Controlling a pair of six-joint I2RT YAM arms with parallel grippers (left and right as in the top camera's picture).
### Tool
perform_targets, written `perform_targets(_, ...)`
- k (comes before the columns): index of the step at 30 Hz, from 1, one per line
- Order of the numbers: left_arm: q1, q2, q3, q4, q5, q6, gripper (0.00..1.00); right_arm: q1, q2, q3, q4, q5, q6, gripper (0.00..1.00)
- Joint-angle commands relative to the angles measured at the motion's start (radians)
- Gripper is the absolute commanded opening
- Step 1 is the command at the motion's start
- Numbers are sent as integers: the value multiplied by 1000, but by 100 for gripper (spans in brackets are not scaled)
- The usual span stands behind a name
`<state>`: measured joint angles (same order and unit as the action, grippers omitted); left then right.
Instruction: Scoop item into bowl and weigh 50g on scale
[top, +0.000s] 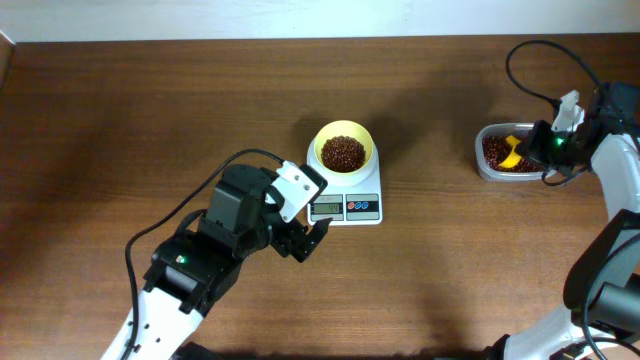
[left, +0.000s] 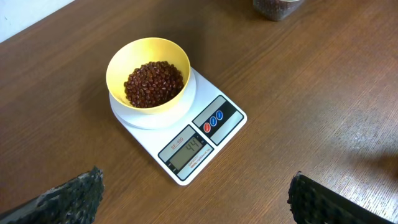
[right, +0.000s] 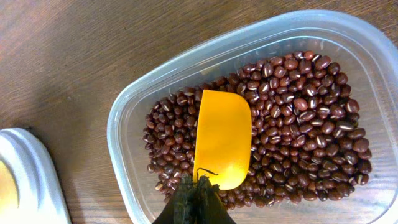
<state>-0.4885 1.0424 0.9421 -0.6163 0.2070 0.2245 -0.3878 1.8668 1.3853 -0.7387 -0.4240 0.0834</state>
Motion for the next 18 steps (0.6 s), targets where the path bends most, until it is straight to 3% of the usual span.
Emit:
perform_targets(1,5,-10,-8,2,14,5,99,-41,15,6,-24,-72,10,4)
perform_targets(7,5,-10,-8,2,14,5,99,-122,-44,13,-43,-106,2,4)
perform_targets(18,5,-10,-8,2,14,5,99,-124,-59,64,-39,-127,-28,4)
